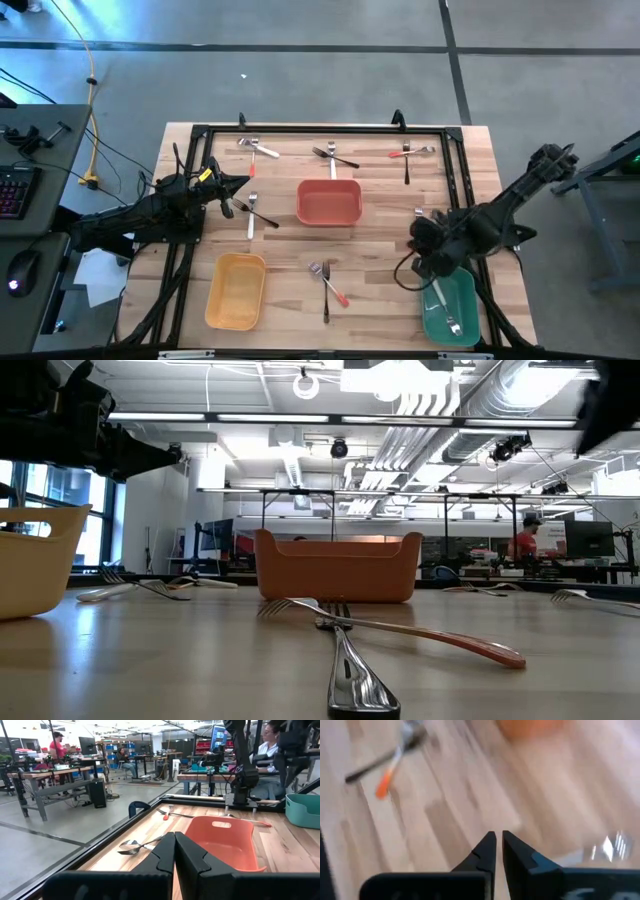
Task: Sort silverware by color (type)
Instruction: Put the middle left black fork into the yellow bin
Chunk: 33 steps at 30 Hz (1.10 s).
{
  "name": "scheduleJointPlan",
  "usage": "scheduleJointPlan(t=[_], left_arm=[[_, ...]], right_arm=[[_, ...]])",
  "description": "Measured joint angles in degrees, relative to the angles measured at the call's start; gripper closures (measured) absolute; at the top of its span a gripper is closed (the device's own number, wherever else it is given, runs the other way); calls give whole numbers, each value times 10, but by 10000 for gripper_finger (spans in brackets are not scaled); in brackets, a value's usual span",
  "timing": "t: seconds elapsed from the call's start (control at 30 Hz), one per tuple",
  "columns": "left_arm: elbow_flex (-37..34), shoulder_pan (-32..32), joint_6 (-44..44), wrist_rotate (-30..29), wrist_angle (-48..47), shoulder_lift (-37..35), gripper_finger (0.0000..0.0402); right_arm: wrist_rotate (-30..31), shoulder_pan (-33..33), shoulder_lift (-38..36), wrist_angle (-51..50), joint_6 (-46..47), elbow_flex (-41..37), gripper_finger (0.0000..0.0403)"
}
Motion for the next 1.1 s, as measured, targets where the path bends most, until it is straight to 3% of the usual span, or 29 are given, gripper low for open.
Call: scheduleJointPlan(t=[0.23, 0.43, 0.6, 0.7, 0.83, 1.1], left_arm=[[0, 0, -17, 0, 16, 0, 401], [0, 0, -146, 1, 22, 0, 401], [0, 0, -176, 28, 52, 4, 401], [13, -2, -190, 94, 42, 27, 401], [38, -1, -188, 105, 21, 89, 401], [157, -1, -160, 136, -66, 303, 401]], right_arm=[[3, -94, 10, 221, -272, -39, 401], [-123, -202, 10, 604, -450, -193, 402], [-187, -266, 10, 864, -547, -302, 402], [-193, -298, 10, 933, -586, -338, 403], [-211, -349, 10, 974, -607, -353, 403], [-275, -458, 10, 975, -636, -344, 403]])
